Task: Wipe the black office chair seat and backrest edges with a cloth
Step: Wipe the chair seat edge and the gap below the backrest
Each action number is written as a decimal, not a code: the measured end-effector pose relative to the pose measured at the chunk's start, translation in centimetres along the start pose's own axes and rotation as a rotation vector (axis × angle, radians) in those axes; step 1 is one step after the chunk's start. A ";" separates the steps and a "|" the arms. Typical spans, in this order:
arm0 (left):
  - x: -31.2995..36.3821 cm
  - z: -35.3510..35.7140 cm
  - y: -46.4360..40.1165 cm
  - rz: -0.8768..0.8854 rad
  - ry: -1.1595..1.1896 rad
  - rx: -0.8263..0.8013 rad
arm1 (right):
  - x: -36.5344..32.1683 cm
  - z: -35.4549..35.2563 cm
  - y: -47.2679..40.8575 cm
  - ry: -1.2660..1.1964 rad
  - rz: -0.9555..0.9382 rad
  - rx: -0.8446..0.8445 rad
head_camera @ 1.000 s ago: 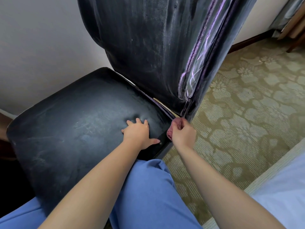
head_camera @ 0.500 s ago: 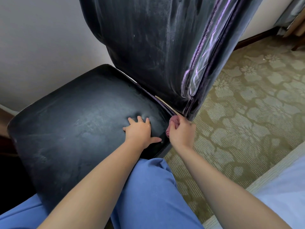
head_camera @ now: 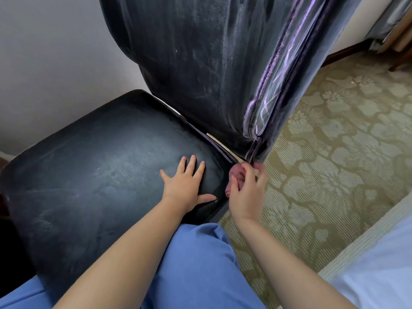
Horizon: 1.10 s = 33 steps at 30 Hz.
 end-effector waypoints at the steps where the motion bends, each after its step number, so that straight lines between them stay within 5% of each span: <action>1: 0.0 0.0 0.0 0.002 0.013 -0.009 | 0.5 -0.2 0.7 -0.010 0.012 0.025; 9: 0.2 -0.5 -0.4 -0.011 0.067 -0.038 | 0.5 2.5 -1.1 0.119 0.040 -0.109; 17: 0.4 -1.4 -0.9 -0.021 0.064 -0.050 | -1.8 4.3 -5.1 0.275 -0.245 -0.364; 27: 0.4 -0.9 -0.4 0.000 0.013 -0.062 | -0.3 2.1 -1.2 0.177 -0.173 -0.265; 33: 0.4 -0.7 -0.7 0.013 0.001 -0.057 | -3.4 5.2 -5.4 0.230 -0.301 -0.435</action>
Point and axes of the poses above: each hand's wrist, its own y-axis away from the middle knuckle, its own z-axis out of the palm, x = y × z, the point moved 8 cm from there along -y, towards the middle knuckle, and after that the axes turned 13 degrees about -z, right-handed, at the moved point
